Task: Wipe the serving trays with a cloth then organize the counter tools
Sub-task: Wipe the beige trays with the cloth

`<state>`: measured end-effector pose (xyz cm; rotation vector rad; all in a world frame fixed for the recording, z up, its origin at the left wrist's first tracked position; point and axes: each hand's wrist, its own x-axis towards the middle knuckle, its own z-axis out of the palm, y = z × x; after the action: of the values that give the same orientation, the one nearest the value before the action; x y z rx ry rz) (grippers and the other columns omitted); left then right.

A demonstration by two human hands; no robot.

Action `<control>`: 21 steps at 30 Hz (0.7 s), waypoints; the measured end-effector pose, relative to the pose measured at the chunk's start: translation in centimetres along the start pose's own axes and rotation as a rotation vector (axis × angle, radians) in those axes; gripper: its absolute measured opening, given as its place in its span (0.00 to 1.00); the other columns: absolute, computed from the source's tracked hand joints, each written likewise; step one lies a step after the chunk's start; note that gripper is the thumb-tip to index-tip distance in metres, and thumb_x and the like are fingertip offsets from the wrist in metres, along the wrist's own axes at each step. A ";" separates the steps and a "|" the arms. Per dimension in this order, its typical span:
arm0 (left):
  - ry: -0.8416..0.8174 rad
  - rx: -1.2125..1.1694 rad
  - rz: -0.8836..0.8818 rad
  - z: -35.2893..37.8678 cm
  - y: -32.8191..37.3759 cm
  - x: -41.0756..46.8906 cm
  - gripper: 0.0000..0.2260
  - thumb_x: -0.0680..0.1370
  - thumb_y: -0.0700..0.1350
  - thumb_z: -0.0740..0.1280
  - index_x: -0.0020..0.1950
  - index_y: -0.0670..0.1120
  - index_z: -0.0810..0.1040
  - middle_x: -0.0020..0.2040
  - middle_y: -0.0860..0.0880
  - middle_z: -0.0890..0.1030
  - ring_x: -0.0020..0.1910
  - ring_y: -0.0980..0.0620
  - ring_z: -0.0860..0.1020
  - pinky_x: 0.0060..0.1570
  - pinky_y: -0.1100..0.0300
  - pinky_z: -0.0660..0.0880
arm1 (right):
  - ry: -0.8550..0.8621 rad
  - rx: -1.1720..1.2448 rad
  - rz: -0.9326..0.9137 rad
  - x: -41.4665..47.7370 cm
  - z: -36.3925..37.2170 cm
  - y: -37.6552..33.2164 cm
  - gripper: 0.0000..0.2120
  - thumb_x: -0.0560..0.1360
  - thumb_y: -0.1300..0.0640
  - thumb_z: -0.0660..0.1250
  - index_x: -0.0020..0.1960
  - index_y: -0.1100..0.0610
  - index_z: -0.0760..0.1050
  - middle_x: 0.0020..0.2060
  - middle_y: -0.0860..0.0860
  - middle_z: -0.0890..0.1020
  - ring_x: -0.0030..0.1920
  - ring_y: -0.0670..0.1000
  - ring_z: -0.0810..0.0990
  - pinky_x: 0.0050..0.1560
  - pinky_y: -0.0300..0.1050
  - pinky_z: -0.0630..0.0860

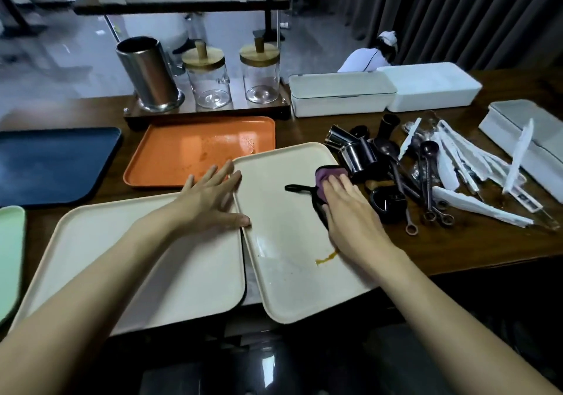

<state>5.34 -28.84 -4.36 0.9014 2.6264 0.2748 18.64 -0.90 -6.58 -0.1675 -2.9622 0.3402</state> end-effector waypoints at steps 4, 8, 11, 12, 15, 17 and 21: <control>0.004 0.005 0.000 -0.1 0.1 -0.2 0.59 0.61 0.85 0.54 0.84 0.55 0.45 0.78 0.57 0.32 0.82 0.50 0.37 0.78 0.37 0.40 | -0.010 -0.042 -0.004 -0.8 0.1 -2.4 0.27 0.81 0.59 0.58 0.79 0.61 0.58 0.77 0.56 0.64 0.80 0.59 0.54 0.80 0.53 0.52; 0.019 0.025 -0.005 -0.2 0.6 -0.5 0.53 0.66 0.77 0.60 0.84 0.54 0.47 0.83 0.53 0.37 0.82 0.48 0.39 0.78 0.36 0.40 | -0.072 -0.007 -0.157 -1.9 0.9 -7.8 0.30 0.81 0.61 0.57 0.81 0.59 0.55 0.80 0.55 0.59 0.81 0.57 0.50 0.79 0.50 0.46; 0.024 0.039 0.010 -0.3 0.3 -0.7 0.54 0.64 0.79 0.55 0.84 0.55 0.47 0.83 0.53 0.38 0.83 0.48 0.40 0.77 0.34 0.39 | -0.103 0.022 -0.212 -2.5 1.3 -11.4 0.31 0.80 0.62 0.58 0.81 0.60 0.55 0.80 0.54 0.58 0.81 0.57 0.49 0.79 0.49 0.45; 0.023 0.053 0.014 -0.3 0.2 -0.7 0.55 0.63 0.80 0.55 0.84 0.55 0.48 0.83 0.54 0.38 0.83 0.47 0.40 0.77 0.34 0.39 | -0.120 0.022 -0.206 -2.8 1.3 -11.9 0.31 0.79 0.62 0.58 0.81 0.59 0.54 0.81 0.54 0.57 0.81 0.56 0.48 0.79 0.48 0.44; 0.021 0.096 0.035 -0.2 0.3 -1.0 0.54 0.63 0.79 0.55 0.84 0.55 0.48 0.83 0.54 0.39 0.83 0.47 0.39 0.77 0.33 0.39 | -0.148 0.031 -0.199 -4.7 0.7 -12.2 0.32 0.80 0.62 0.57 0.82 0.58 0.51 0.81 0.52 0.54 0.81 0.55 0.45 0.79 0.48 0.43; 0.026 0.113 0.040 -0.2 0.3 -1.0 0.53 0.64 0.79 0.55 0.84 0.55 0.48 0.83 0.54 0.39 0.82 0.48 0.38 0.77 0.34 0.37 | -0.147 0.051 -0.210 -6.8 0.6 -12.0 0.31 0.80 0.62 0.58 0.82 0.58 0.53 0.81 0.52 0.56 0.82 0.55 0.46 0.79 0.47 0.43; 0.032 0.111 0.044 -0.2 0.2 -0.9 0.52 0.66 0.78 0.54 0.84 0.55 0.47 0.83 0.53 0.39 0.82 0.47 0.38 0.77 0.34 0.37 | -0.142 0.046 -0.225 -11.4 0.5 -11.3 0.28 0.80 0.58 0.57 0.80 0.57 0.60 0.79 0.51 0.62 0.81 0.54 0.52 0.80 0.49 0.49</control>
<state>6.07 -29.29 -3.91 0.9991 2.6761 0.1570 28.69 -13.45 -6.01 0.2029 -3.0669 0.4041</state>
